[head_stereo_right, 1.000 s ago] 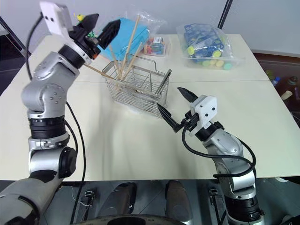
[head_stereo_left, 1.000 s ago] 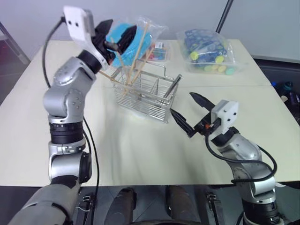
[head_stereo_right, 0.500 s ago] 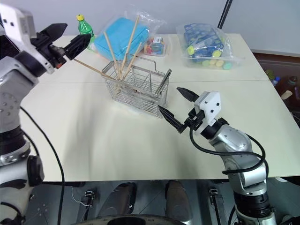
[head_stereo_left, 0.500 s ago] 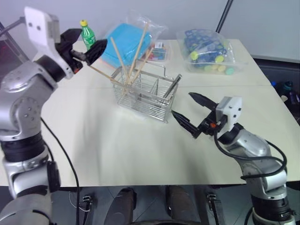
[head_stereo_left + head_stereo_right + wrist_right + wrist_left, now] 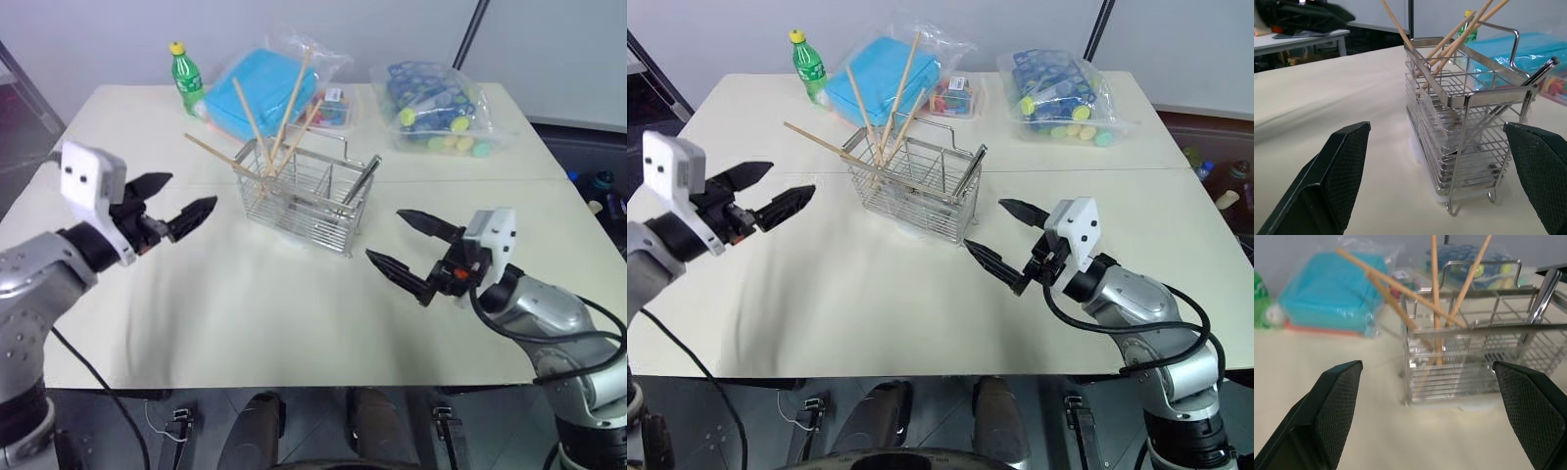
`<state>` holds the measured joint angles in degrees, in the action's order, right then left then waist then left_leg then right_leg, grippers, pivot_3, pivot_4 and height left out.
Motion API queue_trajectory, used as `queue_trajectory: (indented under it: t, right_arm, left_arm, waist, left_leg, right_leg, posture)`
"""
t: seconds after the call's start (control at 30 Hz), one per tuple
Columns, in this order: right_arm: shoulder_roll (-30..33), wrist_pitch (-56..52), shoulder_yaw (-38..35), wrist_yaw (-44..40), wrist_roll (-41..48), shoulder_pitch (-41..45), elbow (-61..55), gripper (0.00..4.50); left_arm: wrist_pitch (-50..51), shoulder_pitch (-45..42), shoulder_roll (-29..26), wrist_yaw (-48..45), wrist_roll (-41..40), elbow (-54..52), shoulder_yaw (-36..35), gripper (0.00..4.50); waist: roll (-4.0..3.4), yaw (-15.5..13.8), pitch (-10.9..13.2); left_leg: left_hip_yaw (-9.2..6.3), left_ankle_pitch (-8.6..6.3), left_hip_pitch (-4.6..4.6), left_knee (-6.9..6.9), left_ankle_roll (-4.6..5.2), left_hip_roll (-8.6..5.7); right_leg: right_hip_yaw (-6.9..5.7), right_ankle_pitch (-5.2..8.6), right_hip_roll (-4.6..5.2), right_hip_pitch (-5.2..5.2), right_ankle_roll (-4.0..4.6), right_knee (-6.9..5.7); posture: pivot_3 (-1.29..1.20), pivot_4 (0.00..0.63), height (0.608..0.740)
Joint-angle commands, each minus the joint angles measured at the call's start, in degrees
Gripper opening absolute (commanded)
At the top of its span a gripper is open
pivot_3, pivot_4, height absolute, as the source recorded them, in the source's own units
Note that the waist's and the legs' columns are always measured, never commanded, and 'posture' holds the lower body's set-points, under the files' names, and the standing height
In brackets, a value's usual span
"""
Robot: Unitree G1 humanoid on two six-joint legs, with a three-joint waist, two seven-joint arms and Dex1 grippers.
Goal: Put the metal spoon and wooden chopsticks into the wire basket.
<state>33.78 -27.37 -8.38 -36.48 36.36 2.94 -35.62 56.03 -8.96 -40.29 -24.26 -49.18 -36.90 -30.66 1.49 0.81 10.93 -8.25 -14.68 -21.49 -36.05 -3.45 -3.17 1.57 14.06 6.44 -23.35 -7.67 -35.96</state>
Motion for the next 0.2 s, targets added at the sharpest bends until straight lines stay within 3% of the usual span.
queue_trajectory:
  t: [0.03, 0.2]
  right_arm:
    - [0.0, 0.1, -0.3, -0.1, 1.2, -0.9, -2.5, 4.5]
    - [-0.9, 0.4, 0.7, 0.7, 0.8, -3.2, -3.3, 4.5]
  left_arm:
    - [-1.3, 4.7, 1.3, 0.8, -2.3, -4.4, -2.6, 4.47]
    - [-3.7, 10.5, 2.6, 1.6, -2.6, -5.8, -3.3, 4.47]
  waist:
    - [0.0, -0.1, 0.0]
    - [0.0, -0.2, 0.0]
  left_leg:
    - [0.0, 0.0, -0.01, 0.0, 0.0, 0.0]
    - [0.01, -0.01, -0.01, -0.01, 0.01, 0.0]
  right_leg:
    - [0.0, 0.02, 0.0, 0.0, 0.03, 0.0]
    - [0.0, 0.09, 0.0, 0.01, 0.17, 0.04]
  posture:
    - [0.0, 0.15, 0.74]
    - [0.0, 0.15, 0.74]
